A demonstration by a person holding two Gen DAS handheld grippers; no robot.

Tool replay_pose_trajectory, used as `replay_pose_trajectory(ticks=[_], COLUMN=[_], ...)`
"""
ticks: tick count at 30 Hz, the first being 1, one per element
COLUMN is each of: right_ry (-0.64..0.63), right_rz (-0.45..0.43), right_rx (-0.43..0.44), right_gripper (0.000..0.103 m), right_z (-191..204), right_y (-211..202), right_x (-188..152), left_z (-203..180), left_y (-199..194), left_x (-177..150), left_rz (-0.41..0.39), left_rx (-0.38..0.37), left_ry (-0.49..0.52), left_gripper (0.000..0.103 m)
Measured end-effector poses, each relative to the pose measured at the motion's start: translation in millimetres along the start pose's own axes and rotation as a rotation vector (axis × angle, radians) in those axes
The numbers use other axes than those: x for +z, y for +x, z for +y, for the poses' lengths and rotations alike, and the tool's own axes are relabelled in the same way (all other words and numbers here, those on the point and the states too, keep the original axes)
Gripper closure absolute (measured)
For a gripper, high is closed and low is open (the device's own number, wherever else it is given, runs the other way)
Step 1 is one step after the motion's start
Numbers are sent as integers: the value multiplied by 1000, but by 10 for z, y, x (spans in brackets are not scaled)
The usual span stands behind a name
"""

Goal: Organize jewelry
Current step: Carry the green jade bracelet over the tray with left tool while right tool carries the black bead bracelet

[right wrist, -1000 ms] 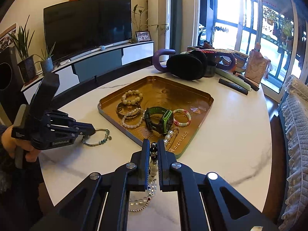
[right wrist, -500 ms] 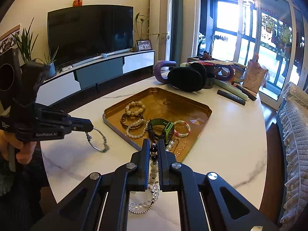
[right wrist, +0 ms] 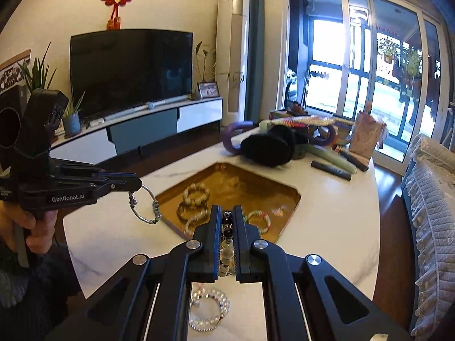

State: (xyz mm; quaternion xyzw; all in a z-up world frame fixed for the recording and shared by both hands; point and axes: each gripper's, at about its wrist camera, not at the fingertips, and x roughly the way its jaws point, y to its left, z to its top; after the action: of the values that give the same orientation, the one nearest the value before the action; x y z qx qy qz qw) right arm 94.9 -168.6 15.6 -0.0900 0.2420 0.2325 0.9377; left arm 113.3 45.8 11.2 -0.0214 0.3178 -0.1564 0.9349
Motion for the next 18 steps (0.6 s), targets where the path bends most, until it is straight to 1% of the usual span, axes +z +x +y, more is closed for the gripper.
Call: replay_pose_trajectory(ticks=[3, 5, 6, 12, 18], right_ry=[-2, -9, -11, -33, -43], right_rz=[-21, -29, -32, -52, -63], right_rx=[-6, -9, -11, -25, -38], right_gripper=[96, 96, 96, 96, 96], right_z=[-31, -40, -44, -95, -162], right_y=[12, 44, 63, 153, 272], right_x=[113, 187, 210, 390, 525], left_z=[-71, -130, -138, -139, -103], left_y=[18, 72, 95, 196, 299], left_x=[138, 223, 262, 428, 642], left_rz=[-21, -29, -35, -49, -91], left_rx=[14, 49, 64, 71, 75], left_ry=[26, 75, 83, 90, 83], left_gripper=[97, 97, 97, 97, 97])
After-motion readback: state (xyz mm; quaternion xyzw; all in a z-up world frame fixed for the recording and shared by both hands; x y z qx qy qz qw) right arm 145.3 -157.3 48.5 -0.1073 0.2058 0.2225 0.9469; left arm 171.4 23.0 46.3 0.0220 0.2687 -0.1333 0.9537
